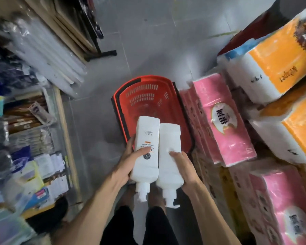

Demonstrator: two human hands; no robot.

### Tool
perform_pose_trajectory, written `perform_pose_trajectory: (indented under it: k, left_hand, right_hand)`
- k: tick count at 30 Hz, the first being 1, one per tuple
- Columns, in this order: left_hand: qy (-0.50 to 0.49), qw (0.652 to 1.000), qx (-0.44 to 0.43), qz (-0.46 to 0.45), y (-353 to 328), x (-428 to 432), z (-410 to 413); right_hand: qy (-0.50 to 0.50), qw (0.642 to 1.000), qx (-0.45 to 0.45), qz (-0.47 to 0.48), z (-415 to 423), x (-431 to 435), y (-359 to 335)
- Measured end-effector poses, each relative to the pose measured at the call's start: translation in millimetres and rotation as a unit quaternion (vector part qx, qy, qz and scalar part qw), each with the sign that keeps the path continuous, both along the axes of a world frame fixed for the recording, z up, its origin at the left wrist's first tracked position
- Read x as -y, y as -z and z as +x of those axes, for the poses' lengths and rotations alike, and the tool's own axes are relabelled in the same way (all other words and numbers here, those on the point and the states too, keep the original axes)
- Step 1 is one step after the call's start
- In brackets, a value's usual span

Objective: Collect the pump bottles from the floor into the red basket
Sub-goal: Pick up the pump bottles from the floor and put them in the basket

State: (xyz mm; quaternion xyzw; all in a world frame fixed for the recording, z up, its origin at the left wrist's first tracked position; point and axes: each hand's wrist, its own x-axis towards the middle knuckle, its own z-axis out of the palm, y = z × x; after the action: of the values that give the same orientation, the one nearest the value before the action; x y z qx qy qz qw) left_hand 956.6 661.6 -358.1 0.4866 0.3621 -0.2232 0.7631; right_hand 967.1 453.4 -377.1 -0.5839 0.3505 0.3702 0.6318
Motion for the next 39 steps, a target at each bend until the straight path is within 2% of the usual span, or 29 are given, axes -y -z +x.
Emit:
perform_pose_trajectory:
  k: [6,9,16,19,27,34,39]
  left_hand:
    - [0.005,0.998,-0.054,-0.012,118.5,7.7,59.5]
    - [0.009,0.997,-0.077,0.003,186.8,11.2,86.1]
    - [0.005,0.994,-0.111,0.011,320.1,21.6,113.5]
    - [0.006,0.992,-0.121,0.025,368.3,23.9,120.4]
    - [0.013,0.988,-0.139,0.058,469.9,24.2,131.2]
    - [-0.01,0.981,-0.172,0.09,521.8,27.2,144.4]
    - [-0.033,0.979,-0.159,0.124,560.3,31.6,142.5]
  right_hand:
    - [-0.04,0.999,-0.021,-0.011,78.6,4.8,109.8]
    - [-0.045,0.998,-0.024,-0.046,108.7,5.4,176.6]
    - [-0.112,0.99,-0.068,-0.058,142.2,14.6,309.3]
    - [-0.1,0.989,-0.072,-0.088,148.8,15.9,364.2]
    - [-0.104,0.986,-0.085,-0.098,158.8,9.1,466.9]
    - [-0.102,0.982,-0.102,-0.123,168.0,-0.6,530.6]
    - [-0.11,0.983,-0.053,-0.134,177.4,-6.1,570.3]
